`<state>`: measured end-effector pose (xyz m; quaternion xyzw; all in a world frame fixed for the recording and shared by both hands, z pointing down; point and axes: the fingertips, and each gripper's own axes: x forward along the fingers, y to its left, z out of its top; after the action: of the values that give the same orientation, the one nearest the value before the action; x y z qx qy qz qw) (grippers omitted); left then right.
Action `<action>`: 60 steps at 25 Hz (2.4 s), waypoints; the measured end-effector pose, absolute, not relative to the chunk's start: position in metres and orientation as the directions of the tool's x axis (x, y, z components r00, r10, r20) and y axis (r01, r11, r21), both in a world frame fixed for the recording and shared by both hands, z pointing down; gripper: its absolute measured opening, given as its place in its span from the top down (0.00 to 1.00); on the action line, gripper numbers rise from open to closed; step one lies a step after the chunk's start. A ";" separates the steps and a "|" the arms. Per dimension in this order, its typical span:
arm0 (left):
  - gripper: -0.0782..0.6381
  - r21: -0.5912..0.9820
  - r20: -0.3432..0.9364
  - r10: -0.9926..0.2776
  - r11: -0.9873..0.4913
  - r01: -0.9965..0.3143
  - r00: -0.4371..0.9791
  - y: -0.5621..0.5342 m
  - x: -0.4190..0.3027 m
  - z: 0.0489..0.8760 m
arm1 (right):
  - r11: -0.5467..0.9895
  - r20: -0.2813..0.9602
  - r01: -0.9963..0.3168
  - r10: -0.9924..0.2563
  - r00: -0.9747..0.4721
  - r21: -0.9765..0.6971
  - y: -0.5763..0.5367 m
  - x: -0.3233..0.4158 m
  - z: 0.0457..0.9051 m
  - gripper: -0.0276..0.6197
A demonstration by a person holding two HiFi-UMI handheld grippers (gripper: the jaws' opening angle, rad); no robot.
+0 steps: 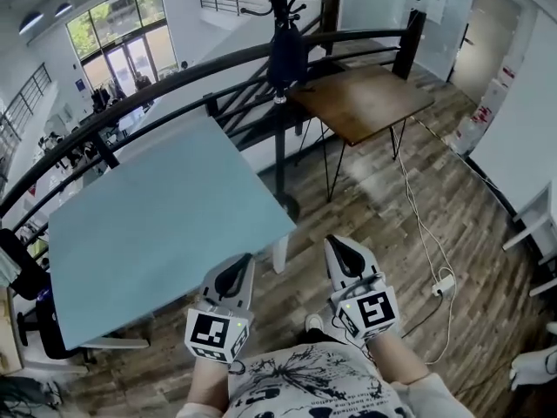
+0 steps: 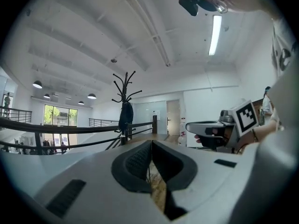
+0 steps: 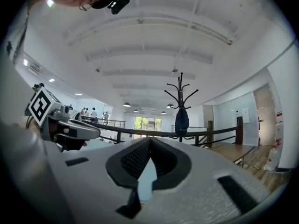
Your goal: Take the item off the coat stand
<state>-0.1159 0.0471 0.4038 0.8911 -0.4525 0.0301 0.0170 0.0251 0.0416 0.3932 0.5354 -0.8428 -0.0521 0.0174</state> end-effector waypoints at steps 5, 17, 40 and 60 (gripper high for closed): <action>0.88 0.004 0.054 -0.841 -0.539 -0.842 0.539 -0.020 -0.051 0.393 | 0.496 -0.019 -0.857 -0.864 -0.503 0.143 -0.027 0.080 0.383 0.97; 0.88 -0.009 0.067 -0.872 -0.486 -0.874 0.485 -0.141 0.005 0.393 | 0.540 -0.029 -0.827 -0.835 -0.550 0.154 -0.163 0.132 0.376 0.97; 0.88 -0.040 0.022 -0.868 -0.497 -0.867 0.497 -0.396 -0.033 0.384 | 0.492 -0.032 -0.855 -0.864 -0.503 0.164 -0.483 0.093 0.333 0.65; 0.88 -0.050 0.029 -0.900 -0.436 -0.899 0.435 -0.414 -0.019 0.372 | 0.515 -0.029 -0.847 -0.852 -0.523 0.135 -0.561 0.084 0.291 0.92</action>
<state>-0.0194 -0.4139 0.3720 0.8469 -0.5309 0.0257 -0.0137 0.0837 -0.5606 0.2914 0.4881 -0.8700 -0.0661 0.0207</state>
